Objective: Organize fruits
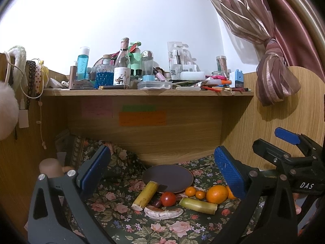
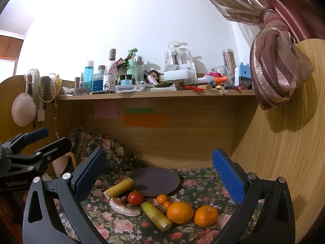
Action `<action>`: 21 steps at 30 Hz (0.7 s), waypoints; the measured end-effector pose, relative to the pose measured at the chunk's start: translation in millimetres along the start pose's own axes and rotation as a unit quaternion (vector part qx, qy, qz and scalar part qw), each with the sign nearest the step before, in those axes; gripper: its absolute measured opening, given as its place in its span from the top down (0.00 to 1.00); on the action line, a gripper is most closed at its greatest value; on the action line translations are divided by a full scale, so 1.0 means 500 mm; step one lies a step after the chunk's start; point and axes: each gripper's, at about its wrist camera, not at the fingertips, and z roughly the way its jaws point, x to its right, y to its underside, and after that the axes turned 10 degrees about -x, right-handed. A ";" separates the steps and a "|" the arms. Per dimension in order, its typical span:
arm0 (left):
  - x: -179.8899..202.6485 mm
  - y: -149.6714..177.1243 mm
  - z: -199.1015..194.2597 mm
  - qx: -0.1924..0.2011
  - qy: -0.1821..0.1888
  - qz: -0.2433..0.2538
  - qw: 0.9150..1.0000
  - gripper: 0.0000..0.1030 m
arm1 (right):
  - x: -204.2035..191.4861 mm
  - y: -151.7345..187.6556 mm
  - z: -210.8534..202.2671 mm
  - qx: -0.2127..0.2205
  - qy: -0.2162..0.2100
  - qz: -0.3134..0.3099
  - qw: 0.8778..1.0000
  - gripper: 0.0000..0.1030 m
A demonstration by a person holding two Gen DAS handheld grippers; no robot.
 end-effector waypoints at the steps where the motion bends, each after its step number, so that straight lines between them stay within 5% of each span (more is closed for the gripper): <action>1: 0.000 0.000 0.000 0.000 0.000 0.000 1.000 0.00 | 0.000 0.000 0.000 0.000 0.000 0.000 1.000 0.00; 21: -0.006 -0.006 0.001 0.000 -0.001 -0.004 1.000 0.00 | -0.004 -0.002 -0.001 0.001 0.001 0.001 1.000 0.00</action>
